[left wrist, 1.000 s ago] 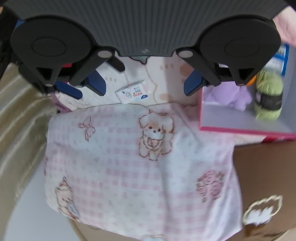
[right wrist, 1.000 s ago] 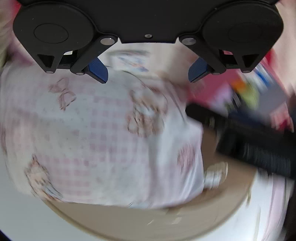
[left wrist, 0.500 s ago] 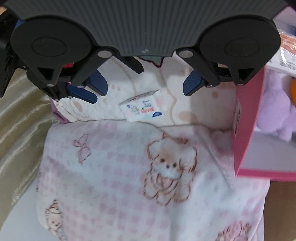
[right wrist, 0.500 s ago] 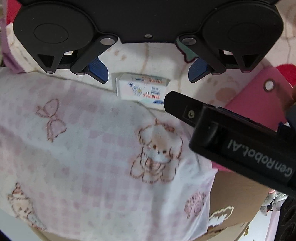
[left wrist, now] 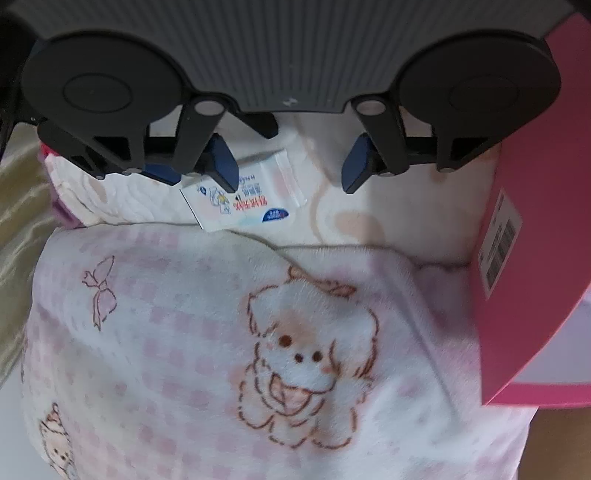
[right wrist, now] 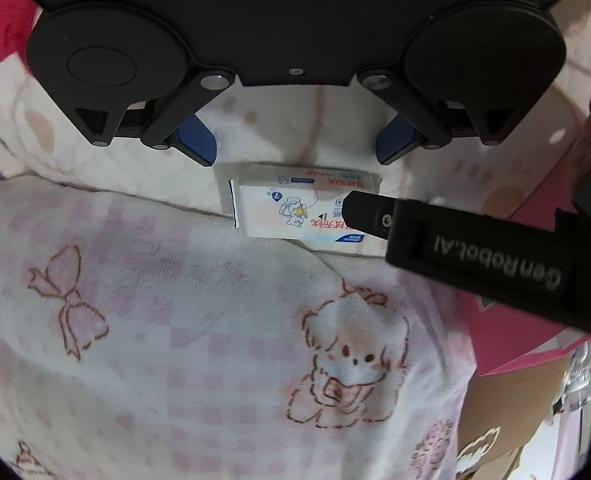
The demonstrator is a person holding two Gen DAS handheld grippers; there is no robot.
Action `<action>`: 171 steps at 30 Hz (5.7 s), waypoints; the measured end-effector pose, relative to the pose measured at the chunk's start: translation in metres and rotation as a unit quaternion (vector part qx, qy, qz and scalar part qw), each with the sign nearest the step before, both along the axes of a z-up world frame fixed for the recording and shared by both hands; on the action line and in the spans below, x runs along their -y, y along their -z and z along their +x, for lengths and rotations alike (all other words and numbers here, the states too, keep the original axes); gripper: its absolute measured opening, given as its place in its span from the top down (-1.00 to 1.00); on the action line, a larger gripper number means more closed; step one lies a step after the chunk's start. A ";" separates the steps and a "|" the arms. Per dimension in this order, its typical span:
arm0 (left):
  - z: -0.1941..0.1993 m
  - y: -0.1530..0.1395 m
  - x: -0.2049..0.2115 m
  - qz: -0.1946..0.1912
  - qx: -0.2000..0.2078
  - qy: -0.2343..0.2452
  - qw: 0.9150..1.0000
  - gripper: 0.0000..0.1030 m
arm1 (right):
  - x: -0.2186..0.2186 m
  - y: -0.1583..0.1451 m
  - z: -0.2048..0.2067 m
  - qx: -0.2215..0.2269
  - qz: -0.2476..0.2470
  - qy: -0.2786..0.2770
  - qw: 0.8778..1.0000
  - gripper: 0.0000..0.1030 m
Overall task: Organize objects
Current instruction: 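Close the right gripper on the white wipes packet, then lift the wipes packet with the right gripper toward the pink box, then lower the wipes packet into the pink box beside the purple plush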
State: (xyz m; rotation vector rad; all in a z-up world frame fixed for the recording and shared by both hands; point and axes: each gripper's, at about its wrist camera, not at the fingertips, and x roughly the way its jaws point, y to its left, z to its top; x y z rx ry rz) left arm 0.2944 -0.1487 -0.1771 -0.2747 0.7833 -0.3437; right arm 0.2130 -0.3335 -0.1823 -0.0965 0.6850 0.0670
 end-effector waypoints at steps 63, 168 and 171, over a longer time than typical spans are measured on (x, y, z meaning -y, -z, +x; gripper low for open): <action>-0.044 0.012 0.006 -0.057 -0.034 0.105 0.992 0.52 | -0.003 -0.024 -0.028 -0.075 0.024 -0.038 0.996 -0.51; -0.094 -0.216 -0.234 -0.018 0.010 0.040 0.999 0.30 | -0.233 -0.232 -0.039 0.001 0.015 -0.123 0.992 -0.59; -0.086 -0.207 -0.237 -0.010 0.028 0.016 0.999 0.30 | -0.229 -0.222 -0.017 -0.006 0.036 -0.128 0.991 -0.55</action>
